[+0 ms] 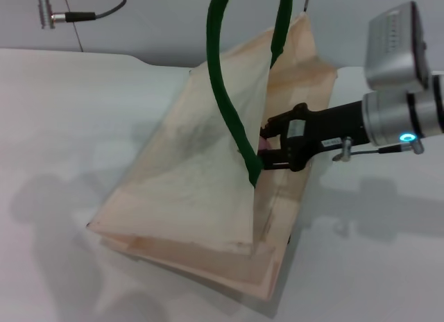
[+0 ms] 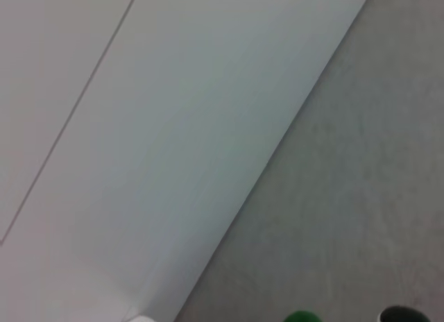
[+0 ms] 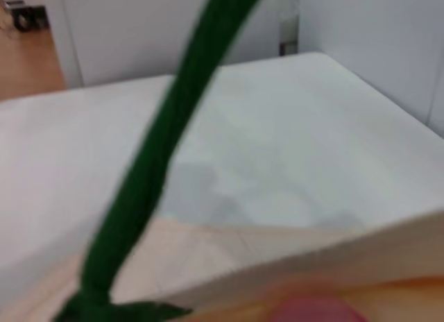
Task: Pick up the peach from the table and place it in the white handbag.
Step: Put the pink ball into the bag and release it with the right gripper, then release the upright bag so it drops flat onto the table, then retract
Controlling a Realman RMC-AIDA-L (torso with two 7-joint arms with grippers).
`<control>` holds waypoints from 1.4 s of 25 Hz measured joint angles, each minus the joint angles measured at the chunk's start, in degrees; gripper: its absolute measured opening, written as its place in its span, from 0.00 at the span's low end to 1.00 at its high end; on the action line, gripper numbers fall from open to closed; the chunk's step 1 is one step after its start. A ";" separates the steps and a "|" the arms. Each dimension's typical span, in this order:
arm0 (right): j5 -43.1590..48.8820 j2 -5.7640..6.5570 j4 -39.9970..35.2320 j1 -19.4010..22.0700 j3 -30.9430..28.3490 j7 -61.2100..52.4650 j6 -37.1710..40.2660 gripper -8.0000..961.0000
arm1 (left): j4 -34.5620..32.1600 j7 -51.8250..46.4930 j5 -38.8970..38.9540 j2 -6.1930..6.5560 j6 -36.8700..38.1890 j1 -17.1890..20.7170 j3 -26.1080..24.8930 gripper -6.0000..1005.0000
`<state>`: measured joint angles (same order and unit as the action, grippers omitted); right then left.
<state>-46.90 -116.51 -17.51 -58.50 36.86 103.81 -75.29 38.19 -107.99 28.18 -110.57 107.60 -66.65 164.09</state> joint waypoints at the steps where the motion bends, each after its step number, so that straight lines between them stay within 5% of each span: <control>1: 0.01 -0.03 0.67 -0.34 0.23 -0.02 1.25 0.46 | -0.04 0.00 0.33 0.00 -0.01 0.01 0.00 0.12; 14: -0.48 0.11 1.27 -0.64 0.32 -0.41 1.82 0.45 | -0.06 -0.02 3.24 0.07 -0.36 2.34 0.00 0.12; 20: -0.54 0.22 1.02 -0.55 0.04 -0.55 0.44 0.59 | -0.05 0.06 3.37 0.15 -0.62 2.79 0.00 0.12; 24: -0.56 0.39 0.29 -0.24 -0.16 -0.78 -1.52 0.83 | -0.06 0.05 3.37 0.18 -1.76 3.42 0.00 0.12; 29: -0.59 0.42 -3.05 1.38 -0.24 -2.26 -3.73 0.94 | -0.14 -0.08 4.67 0.18 -2.30 4.11 0.00 0.12; 35: -0.69 0.49 -5.21 2.80 -0.34 -3.11 -4.21 0.94 | -1.01 -0.79 6.44 0.29 -3.47 5.39 -0.01 0.13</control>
<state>-47.59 -116.02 -22.72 -55.70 36.52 100.70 -79.49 37.18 -108.78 34.62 -110.28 104.13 -61.26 164.09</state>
